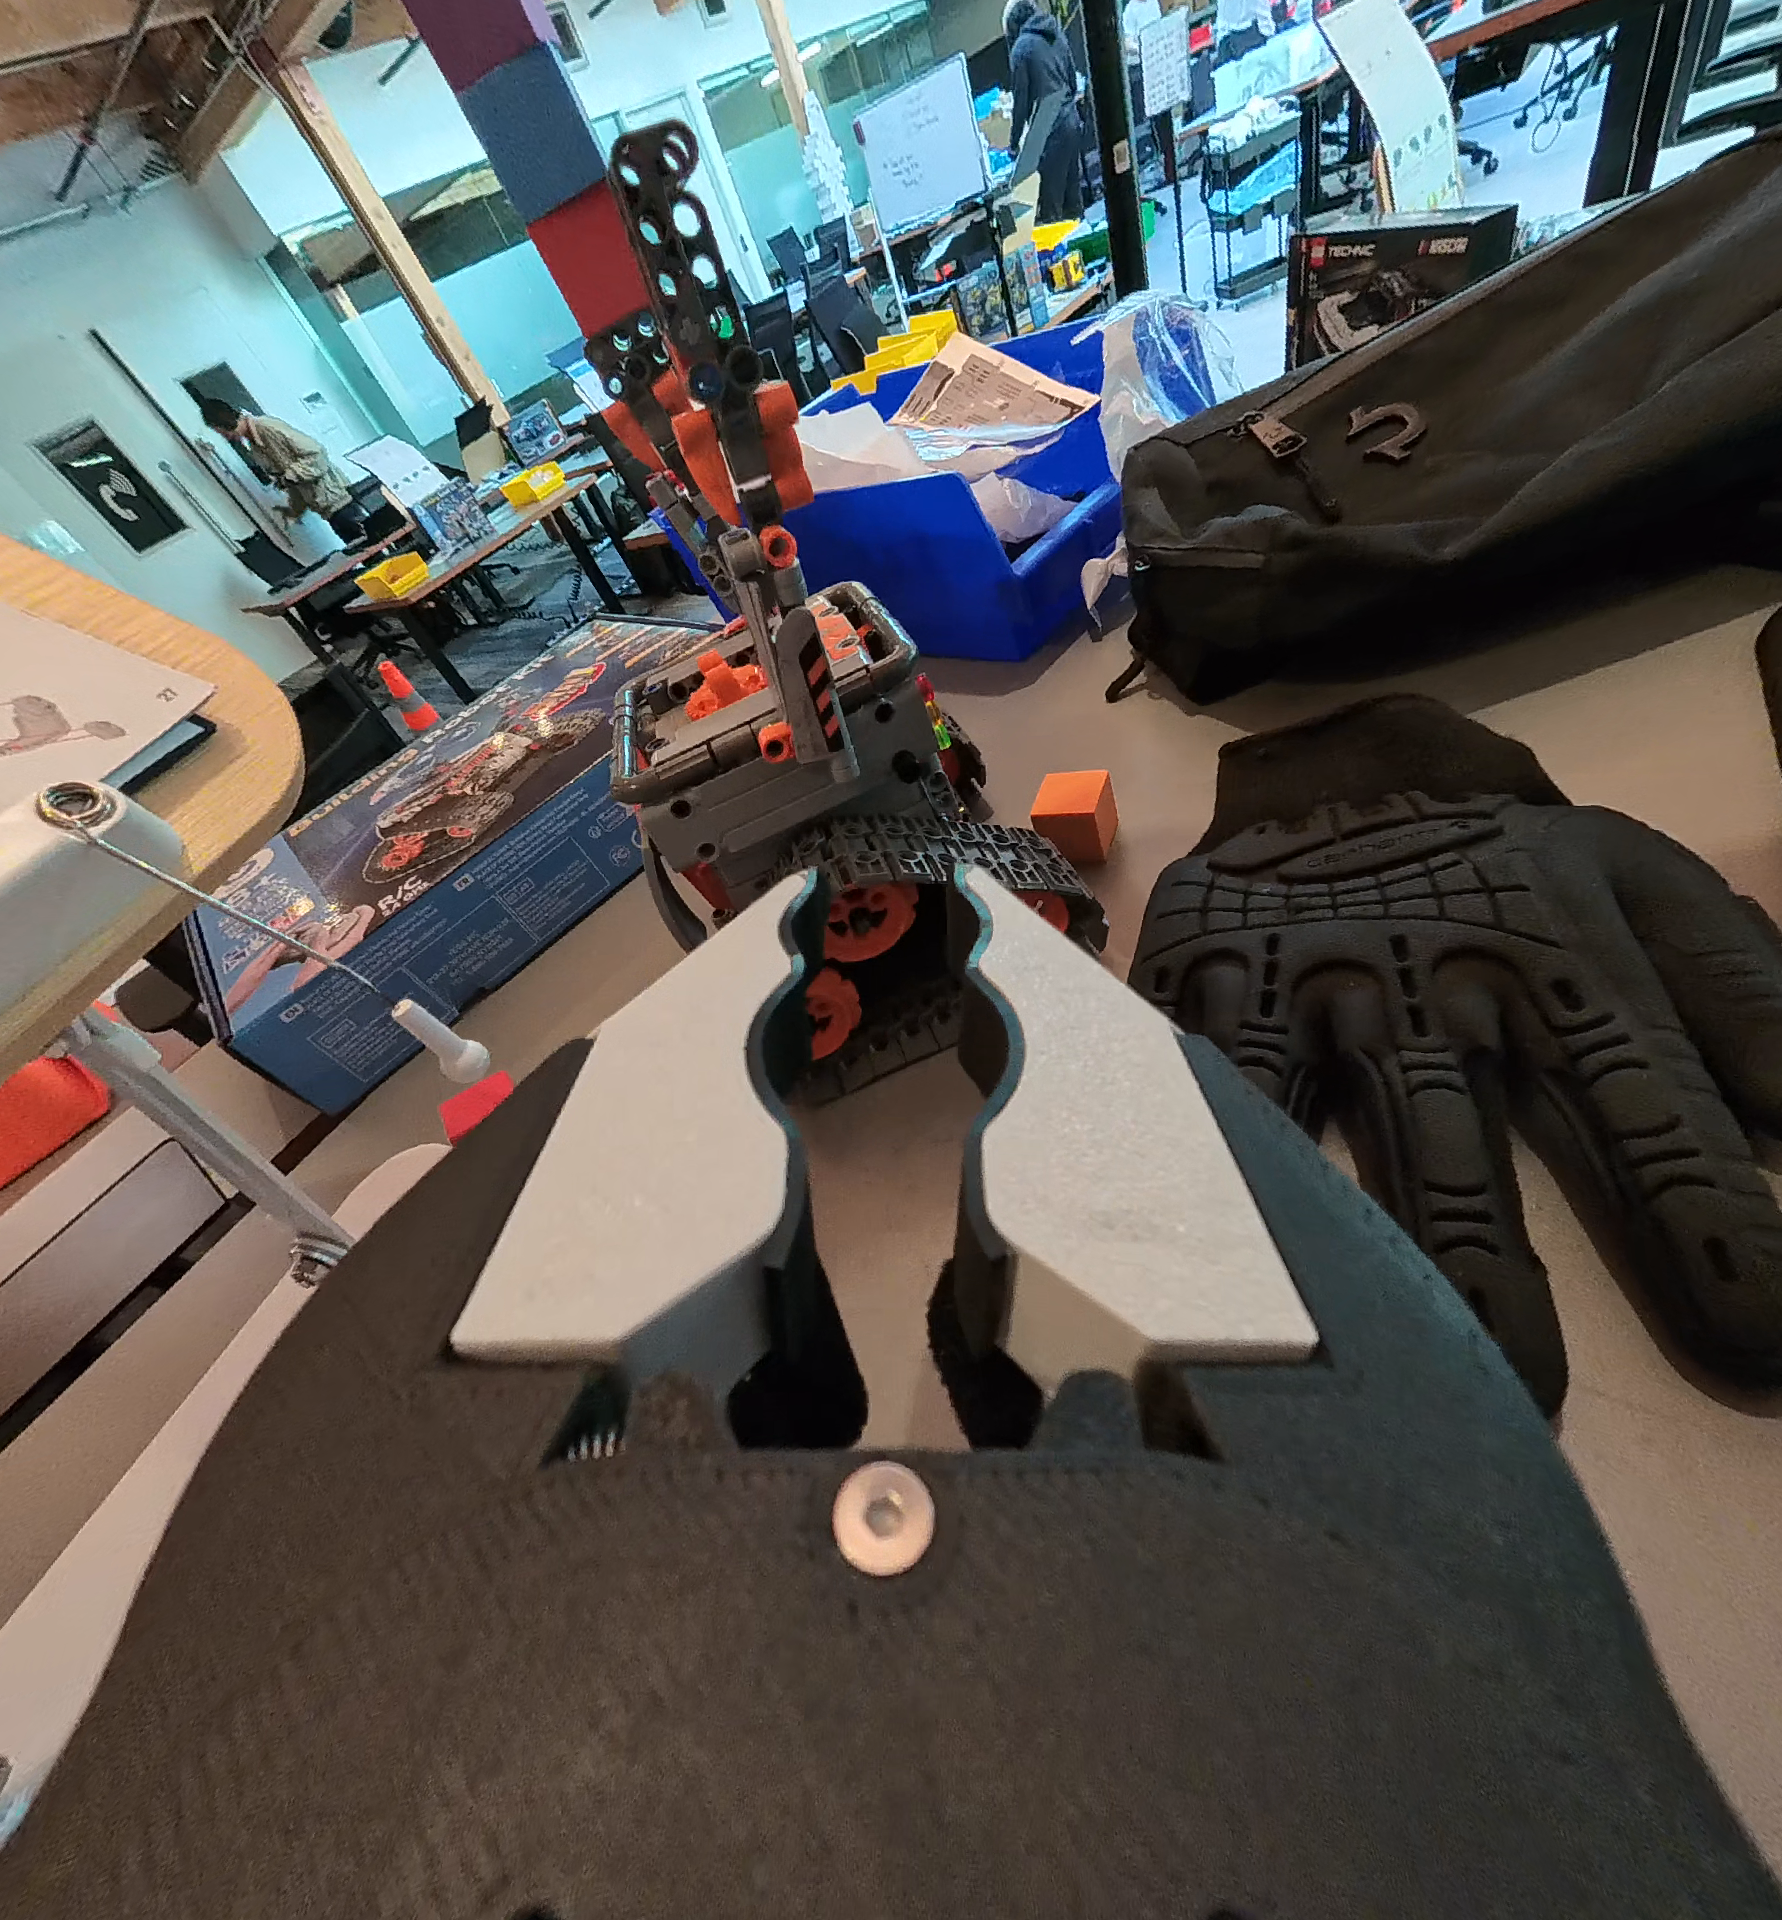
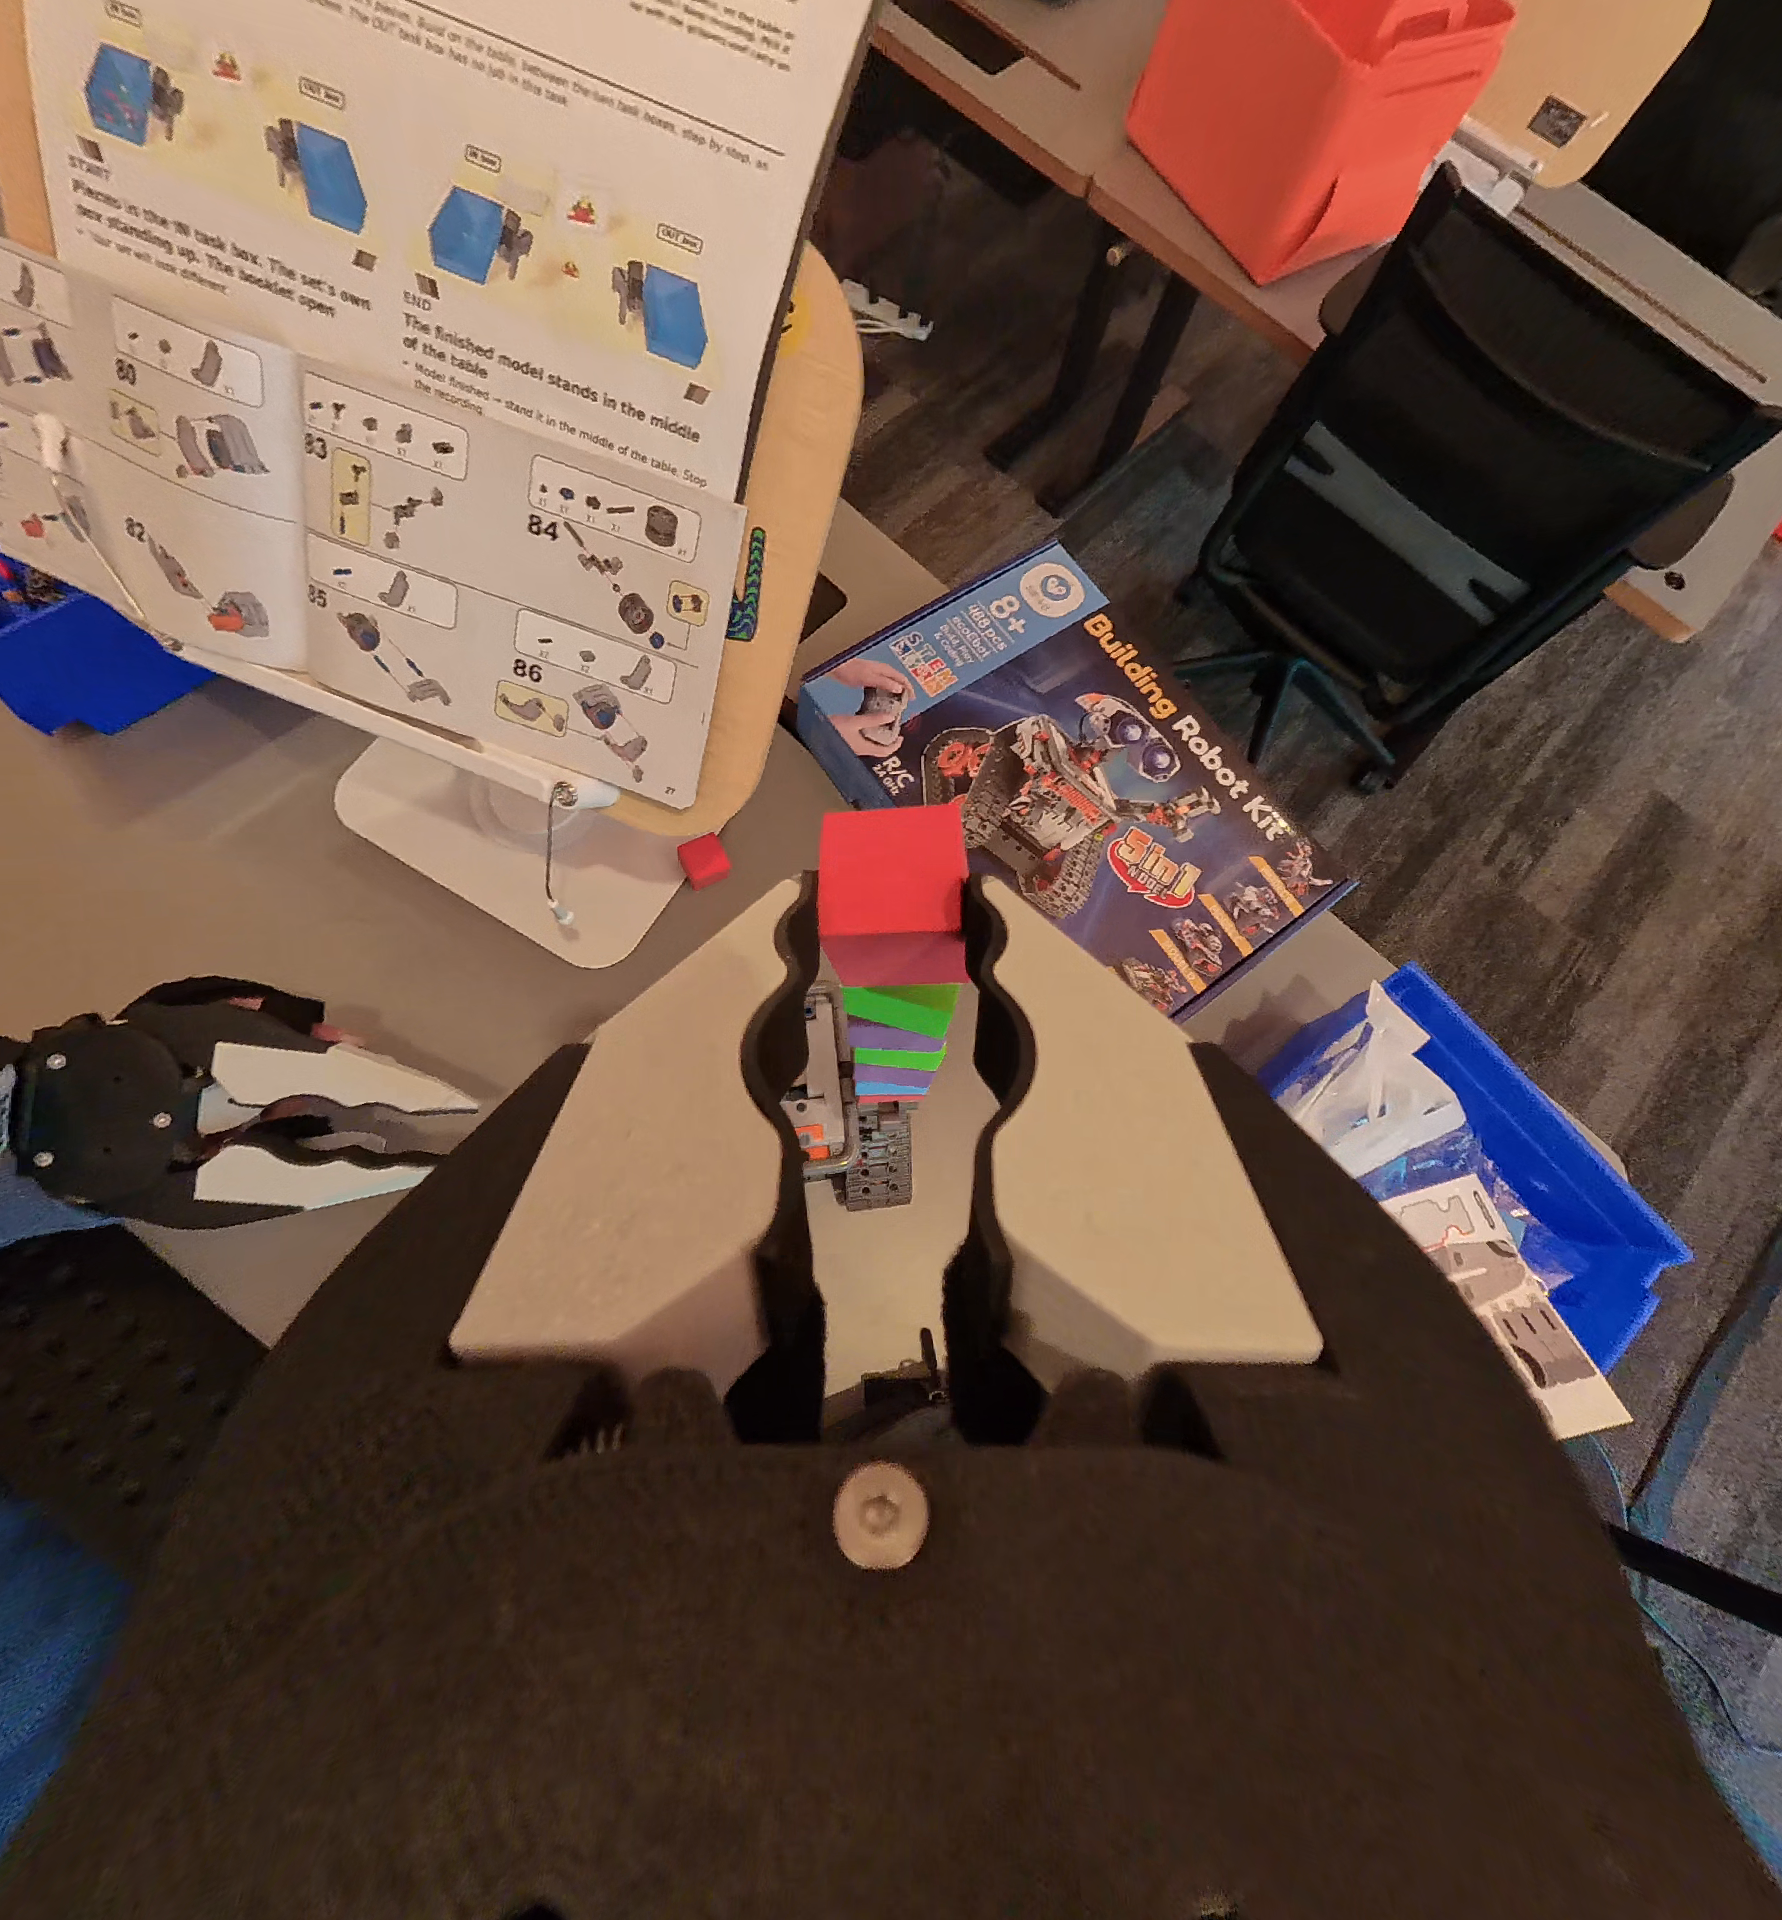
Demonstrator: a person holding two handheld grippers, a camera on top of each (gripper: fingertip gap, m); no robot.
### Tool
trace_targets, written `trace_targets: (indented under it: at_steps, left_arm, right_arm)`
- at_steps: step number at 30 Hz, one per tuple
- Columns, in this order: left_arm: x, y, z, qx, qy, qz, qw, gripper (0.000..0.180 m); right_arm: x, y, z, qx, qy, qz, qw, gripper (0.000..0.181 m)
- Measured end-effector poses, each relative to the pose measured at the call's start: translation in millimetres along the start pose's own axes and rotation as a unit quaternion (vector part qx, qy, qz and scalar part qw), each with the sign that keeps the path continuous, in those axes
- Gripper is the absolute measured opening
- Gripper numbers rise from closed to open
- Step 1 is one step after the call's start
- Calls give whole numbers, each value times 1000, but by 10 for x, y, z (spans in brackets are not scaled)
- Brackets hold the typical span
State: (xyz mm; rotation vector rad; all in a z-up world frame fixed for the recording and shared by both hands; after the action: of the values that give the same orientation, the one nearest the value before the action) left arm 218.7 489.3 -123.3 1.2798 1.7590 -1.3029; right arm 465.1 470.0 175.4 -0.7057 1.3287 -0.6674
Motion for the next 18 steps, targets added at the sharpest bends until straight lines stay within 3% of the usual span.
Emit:
trace_targets:
  at_steps: [18]
  left_arm:
    - [-4,-21,-34,6,-14,8,1000,20]
  right_arm:
    - [109,87,142,-70,56,24,996,26]
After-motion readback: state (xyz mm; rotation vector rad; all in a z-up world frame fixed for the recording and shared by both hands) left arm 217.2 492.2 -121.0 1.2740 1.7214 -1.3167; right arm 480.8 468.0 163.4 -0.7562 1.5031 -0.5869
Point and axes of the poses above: each gripper's, where its closed fingertips meet, y out along the fingers, x out of its underside, z = x × y across the jaws, the point moved 9 cm from there along -y, back along the fingers, and after that the axes turned 11 degrees about -z, right-handed, at the moved point
